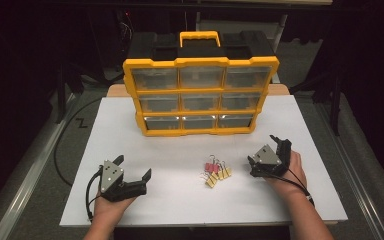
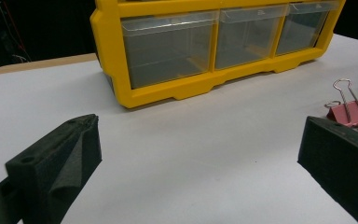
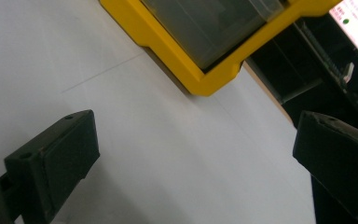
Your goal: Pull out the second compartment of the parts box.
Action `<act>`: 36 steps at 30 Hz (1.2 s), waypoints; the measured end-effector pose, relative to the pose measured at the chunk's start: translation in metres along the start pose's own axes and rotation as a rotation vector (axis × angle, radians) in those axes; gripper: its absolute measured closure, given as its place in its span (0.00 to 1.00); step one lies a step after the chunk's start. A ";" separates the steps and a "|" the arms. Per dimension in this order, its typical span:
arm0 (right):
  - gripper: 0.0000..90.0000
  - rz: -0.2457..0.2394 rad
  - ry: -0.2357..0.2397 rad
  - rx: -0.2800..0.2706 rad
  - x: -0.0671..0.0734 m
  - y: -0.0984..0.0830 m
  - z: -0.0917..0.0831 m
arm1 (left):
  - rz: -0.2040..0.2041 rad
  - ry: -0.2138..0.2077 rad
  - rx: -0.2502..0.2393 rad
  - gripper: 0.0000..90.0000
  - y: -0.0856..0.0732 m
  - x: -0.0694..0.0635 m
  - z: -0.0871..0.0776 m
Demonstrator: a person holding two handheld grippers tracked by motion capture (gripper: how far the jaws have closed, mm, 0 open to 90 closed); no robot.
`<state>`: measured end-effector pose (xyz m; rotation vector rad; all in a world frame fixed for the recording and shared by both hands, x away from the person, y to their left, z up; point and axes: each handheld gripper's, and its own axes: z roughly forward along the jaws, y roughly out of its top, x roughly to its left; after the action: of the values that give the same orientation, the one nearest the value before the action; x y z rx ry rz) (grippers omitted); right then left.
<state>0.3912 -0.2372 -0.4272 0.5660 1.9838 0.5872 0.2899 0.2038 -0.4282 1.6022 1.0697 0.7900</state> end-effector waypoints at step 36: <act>0.02 -0.447 -0.103 0.004 0.029 0.020 -0.010 | 0.017 -0.009 -0.011 0.00 0.000 -0.001 -0.001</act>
<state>0.3724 -0.2058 -0.4298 0.1390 1.9299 0.2709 0.2886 0.2035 -0.4273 1.6056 1.0446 0.7978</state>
